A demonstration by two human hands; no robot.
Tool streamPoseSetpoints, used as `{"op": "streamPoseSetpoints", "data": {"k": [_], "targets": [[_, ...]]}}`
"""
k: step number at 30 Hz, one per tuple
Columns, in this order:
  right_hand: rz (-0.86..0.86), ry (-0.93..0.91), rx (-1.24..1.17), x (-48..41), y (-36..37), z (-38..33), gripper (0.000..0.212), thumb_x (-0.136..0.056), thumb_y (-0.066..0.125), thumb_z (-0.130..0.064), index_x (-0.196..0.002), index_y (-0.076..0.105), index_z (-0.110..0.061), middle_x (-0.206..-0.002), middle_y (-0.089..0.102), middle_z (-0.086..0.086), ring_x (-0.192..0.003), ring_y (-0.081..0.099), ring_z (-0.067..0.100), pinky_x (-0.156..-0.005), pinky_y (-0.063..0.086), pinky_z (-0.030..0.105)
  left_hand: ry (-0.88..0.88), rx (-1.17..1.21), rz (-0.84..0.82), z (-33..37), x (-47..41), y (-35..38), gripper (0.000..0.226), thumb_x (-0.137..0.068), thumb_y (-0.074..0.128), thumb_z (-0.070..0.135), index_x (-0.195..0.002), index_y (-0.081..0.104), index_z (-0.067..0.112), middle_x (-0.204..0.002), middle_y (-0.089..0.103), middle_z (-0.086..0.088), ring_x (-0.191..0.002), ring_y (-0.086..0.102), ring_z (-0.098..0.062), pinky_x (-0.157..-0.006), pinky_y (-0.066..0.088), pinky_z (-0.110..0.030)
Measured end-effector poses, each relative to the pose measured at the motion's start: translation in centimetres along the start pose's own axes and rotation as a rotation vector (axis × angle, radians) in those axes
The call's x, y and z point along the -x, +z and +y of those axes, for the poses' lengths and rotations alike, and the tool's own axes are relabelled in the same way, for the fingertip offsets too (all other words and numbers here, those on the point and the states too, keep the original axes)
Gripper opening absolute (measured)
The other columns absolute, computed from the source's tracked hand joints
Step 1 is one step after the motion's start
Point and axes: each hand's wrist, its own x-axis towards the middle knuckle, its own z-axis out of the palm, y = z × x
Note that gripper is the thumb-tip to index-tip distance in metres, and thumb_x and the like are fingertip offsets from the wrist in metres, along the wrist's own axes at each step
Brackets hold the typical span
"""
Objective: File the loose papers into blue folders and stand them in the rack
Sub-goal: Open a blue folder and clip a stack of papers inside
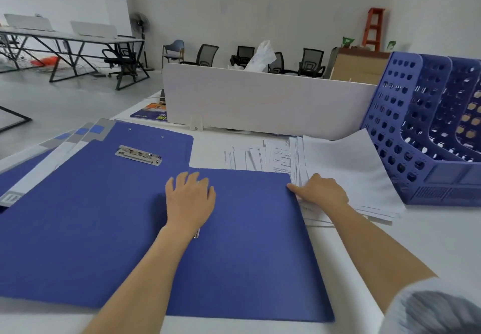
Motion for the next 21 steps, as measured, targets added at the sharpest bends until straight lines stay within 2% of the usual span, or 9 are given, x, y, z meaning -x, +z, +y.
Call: {"op": "streamPoseSetpoints", "data": {"k": [2,5,8,10,12,14,16,19,21], "targets": [[-0.033,-0.012,-0.006,-0.6,-0.1,-0.4,0.074,-0.065,0.052,-0.067,-0.115,0.049,-0.013,-0.118,0.055,0.012,-0.109,0.052,0.037,-0.093,0.043,0.046,0.049,0.058,0.028,-0.4,0.0,0.1,0.039,-0.094,0.036,0.028,-0.119,0.060,0.011,-0.138,0.050,-0.005,-0.133,0.036,-0.024,-0.111,0.019,-0.042],[-0.076,-0.045,0.030,-1.5,-0.4,-0.8,0.065,-0.065,0.048,-0.062,-0.105,0.055,-0.011,-0.117,0.058,0.013,-0.108,0.054,0.039,-0.097,0.043,0.052,0.063,0.100,0.008,-0.5,0.3,0.2,0.043,-0.093,0.033,0.031,-0.122,0.059,0.012,-0.137,0.050,-0.004,-0.132,0.036,-0.023,-0.110,0.021,-0.040],[-0.104,-0.067,0.095,-1.8,-0.5,-1.5,0.069,-0.068,0.042,-0.065,-0.112,0.057,-0.014,-0.120,0.057,0.012,-0.111,0.052,0.039,-0.099,0.041,0.053,0.081,0.176,0.037,-0.2,0.7,0.1,0.056,-0.080,0.028,0.032,-0.113,0.065,0.008,-0.127,0.058,-0.008,-0.126,0.044,-0.027,-0.106,0.026,-0.043],[-0.126,-0.062,0.130,-2.4,-0.5,-1.8,0.074,-0.064,0.041,-0.066,-0.116,0.057,-0.016,-0.120,0.058,0.010,-0.111,0.052,0.038,-0.098,0.041,0.052,0.087,0.175,0.051,-0.3,0.8,0.2,0.052,-0.080,0.031,0.030,-0.108,0.067,0.006,-0.122,0.061,-0.009,-0.122,0.047,-0.029,-0.104,0.029,-0.044],[-0.140,-0.069,0.159,-2.3,-0.9,-2.1,0.072,-0.065,0.043,-0.064,-0.116,0.057,-0.016,-0.116,0.058,0.008,-0.109,0.053,0.034,-0.097,0.042,0.046,0.069,0.170,0.040,-0.6,0.8,0.1,0.048,-0.084,0.032,0.030,-0.110,0.066,0.007,-0.124,0.060,-0.007,-0.124,0.046,-0.027,-0.105,0.028,-0.042],[-0.152,-0.095,0.177,-1.8,-1.5,-2.3,0.056,-0.077,0.047,-0.057,-0.113,0.057,-0.014,-0.104,0.055,0.005,-0.097,0.051,0.027,-0.087,0.042,0.032,0.044,0.176,0.024,-0.8,0.7,-0.1,0.052,-0.084,0.028,0.032,-0.114,0.064,0.010,-0.128,0.057,-0.004,-0.127,0.042,-0.024,-0.106,0.025,-0.040],[-0.146,-0.110,0.214,-2.0,-1.9,-2.3,0.039,-0.083,0.050,-0.049,-0.101,0.056,-0.015,-0.095,0.051,0.002,-0.089,0.047,0.023,-0.076,0.039,0.028,0.042,0.189,0.020,-0.8,0.7,-0.2,0.057,-0.080,0.025,0.033,-0.115,0.064,0.010,-0.129,0.057,-0.003,-0.127,0.041,-0.023,-0.105,0.025,-0.038],[-0.082,-0.141,0.302,-2.2,-2.0,-1.8,0.016,-0.080,0.056,-0.027,-0.075,0.050,-0.013,-0.072,0.052,-0.001,-0.071,0.051,0.019,-0.056,0.037,0.022,0.053,0.180,-0.005,-0.8,0.6,-0.1,0.041,-0.093,0.034,0.029,-0.118,0.062,0.011,-0.131,0.054,-0.002,-0.128,0.039,-0.021,-0.106,0.025,-0.037],[-0.017,-0.152,0.320,-2.2,-1.9,-1.1,0.017,-0.075,0.057,-0.009,-0.066,0.042,-0.010,-0.063,0.046,0.000,-0.064,0.049,0.018,-0.047,0.031,0.021,0.062,0.186,-0.002,-0.9,0.6,0.0,0.038,-0.095,0.036,0.026,-0.119,0.061,0.011,-0.132,0.053,-0.003,-0.129,0.038,-0.020,-0.106,0.026,-0.036]]}}
